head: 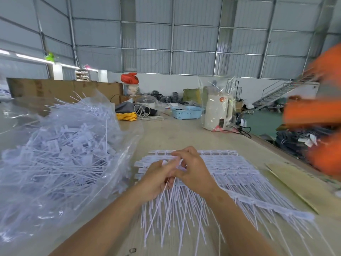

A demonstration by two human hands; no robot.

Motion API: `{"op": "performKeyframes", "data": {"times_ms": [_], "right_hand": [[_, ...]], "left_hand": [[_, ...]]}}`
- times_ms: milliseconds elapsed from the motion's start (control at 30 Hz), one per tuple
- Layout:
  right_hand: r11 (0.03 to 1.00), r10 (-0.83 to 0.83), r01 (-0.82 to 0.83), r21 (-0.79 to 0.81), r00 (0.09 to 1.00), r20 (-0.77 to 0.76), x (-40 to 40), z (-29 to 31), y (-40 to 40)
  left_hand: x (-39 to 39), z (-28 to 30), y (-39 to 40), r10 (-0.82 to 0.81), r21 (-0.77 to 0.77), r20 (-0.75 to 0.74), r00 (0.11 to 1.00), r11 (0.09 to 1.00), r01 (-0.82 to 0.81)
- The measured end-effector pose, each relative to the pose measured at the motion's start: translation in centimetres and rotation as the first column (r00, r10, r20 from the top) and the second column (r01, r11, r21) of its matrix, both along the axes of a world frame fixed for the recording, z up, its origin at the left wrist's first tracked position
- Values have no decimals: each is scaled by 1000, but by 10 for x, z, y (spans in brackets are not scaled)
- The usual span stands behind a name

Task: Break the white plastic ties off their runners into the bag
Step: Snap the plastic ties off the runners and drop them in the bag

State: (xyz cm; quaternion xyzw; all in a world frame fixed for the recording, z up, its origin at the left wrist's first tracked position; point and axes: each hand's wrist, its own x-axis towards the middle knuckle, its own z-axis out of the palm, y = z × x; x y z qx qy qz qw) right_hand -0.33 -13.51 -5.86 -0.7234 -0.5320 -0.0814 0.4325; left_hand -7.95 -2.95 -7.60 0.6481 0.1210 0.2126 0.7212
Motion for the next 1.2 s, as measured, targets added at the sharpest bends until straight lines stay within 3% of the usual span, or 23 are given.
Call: {"op": "performKeyframes", "data": {"times_ms": [67, 267, 467, 600, 767, 933, 1067, 1133, 1200], "right_hand": [[999, -14, 14, -38, 1000, 14, 3, -3, 0], [975, 11, -43, -218, 989, -146, 13, -4, -7], [967, 53, -82, -240, 991, -123, 12, -3, -7], [973, 44, -63, -222, 995, -88, 11, -4, -7], [988, 18, -17, -152, 1000, 4, 9, -5, -4], [987, 20, -20, -161, 1000, -3, 10, -4, -6], [991, -8, 2, -135, 999, -38, 9, -3, -5], [981, -93, 105, -163, 993, 78, 6, -1, -5], [968, -158, 208, -142, 940, 301, 0, 1, -7]], "left_hand": [[1, -3, -2, 58, 76, 15, 998, 995, -59], [3, -2, -1, 247, 63, 100, 964, 965, -254], [-2, -2, -1, 140, 193, 77, 987, 969, -152], [-1, -3, -2, 188, 223, 86, 978, 953, -203], [4, -3, -11, 386, 142, 121, 915, 905, -401], [1, -2, -15, 266, 201, 18, 964, 943, -264], [2, -1, -13, 334, 316, 59, 941, 888, -335], [6, 0, -13, 366, 339, 38, 930, 871, -356], [7, -1, -6, 418, 283, -50, 907, 877, -389]]}}
